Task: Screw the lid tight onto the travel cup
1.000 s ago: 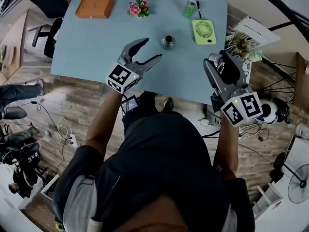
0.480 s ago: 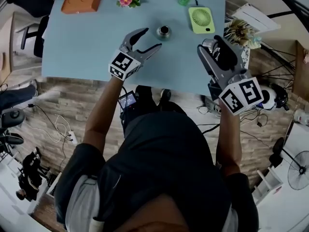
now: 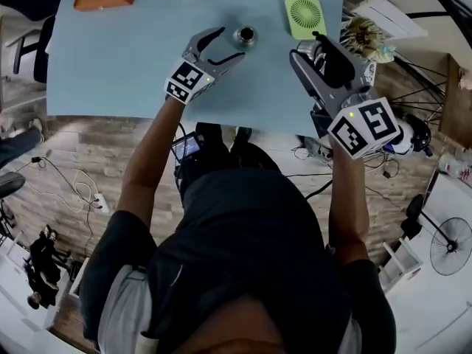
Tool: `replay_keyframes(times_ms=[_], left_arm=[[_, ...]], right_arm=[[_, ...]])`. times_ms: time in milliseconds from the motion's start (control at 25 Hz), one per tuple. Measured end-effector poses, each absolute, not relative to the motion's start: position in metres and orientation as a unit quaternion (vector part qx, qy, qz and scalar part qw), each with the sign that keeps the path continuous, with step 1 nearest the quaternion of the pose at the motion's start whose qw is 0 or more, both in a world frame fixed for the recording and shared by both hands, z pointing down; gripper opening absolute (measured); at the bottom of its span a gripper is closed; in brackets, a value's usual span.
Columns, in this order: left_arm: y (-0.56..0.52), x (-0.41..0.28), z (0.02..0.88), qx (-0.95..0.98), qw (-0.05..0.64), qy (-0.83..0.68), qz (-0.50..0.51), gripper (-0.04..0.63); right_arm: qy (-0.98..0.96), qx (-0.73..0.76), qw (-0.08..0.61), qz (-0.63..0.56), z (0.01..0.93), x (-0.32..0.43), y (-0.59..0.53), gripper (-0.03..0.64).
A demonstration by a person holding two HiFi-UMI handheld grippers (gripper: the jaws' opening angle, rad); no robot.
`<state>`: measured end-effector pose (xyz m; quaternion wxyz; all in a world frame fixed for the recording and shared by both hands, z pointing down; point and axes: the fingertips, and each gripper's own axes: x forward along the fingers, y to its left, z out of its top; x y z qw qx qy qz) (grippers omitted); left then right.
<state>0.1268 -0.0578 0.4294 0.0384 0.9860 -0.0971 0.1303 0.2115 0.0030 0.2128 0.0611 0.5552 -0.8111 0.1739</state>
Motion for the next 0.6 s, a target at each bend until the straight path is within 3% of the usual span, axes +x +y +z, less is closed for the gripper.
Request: replay_keyframes(times_ms=[600], left_arm=[[-0.071,0.157,0.503,0.982,0.062,-0.067,0.165,0.405]], right_arm=[[-0.810,0.543,0.091,0.201,0.270,0.207,-0.042,0.266]])
